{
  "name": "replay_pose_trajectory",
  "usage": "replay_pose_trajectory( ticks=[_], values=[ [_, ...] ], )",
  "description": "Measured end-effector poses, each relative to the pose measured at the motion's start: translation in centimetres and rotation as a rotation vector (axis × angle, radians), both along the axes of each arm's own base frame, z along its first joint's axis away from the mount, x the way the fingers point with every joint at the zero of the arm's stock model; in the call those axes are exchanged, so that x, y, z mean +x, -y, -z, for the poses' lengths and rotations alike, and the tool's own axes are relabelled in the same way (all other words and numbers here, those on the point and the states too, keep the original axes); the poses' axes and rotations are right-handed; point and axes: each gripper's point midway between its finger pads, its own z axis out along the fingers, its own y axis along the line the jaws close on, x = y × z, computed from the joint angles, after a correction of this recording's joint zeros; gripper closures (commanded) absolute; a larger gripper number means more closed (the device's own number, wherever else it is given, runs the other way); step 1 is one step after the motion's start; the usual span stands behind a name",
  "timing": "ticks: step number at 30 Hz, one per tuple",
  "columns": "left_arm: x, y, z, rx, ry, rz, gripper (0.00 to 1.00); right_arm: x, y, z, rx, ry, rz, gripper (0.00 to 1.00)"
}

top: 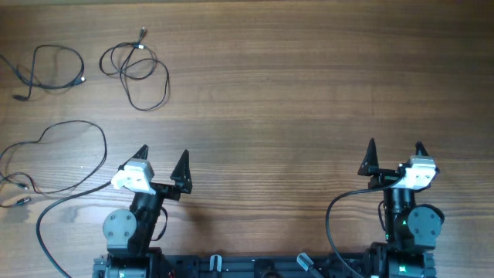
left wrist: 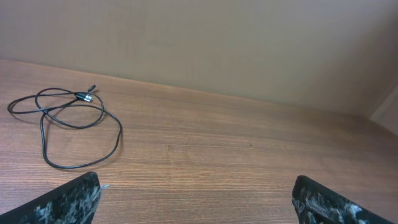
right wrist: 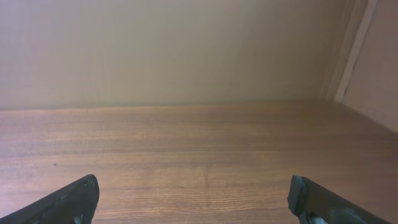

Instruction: Untangle cables

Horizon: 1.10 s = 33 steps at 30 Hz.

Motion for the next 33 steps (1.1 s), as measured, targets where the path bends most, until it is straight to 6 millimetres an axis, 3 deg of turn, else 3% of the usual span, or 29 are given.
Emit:
replay_pose_trajectory(
  ticks=[18, 33],
  values=[
    [0.0, 0.0, 0.01, 0.0, 0.0, 0.0, 0.0, 0.0, 0.0, 0.0, -0.022, -0.002, 0.0, 0.0],
    [0.0, -0.01, 0.01, 0.12, 0.027, 0.006, 0.0, 0.0, 0.0, 0.0, -0.022, -0.002, 0.0, 0.0]
  ],
)
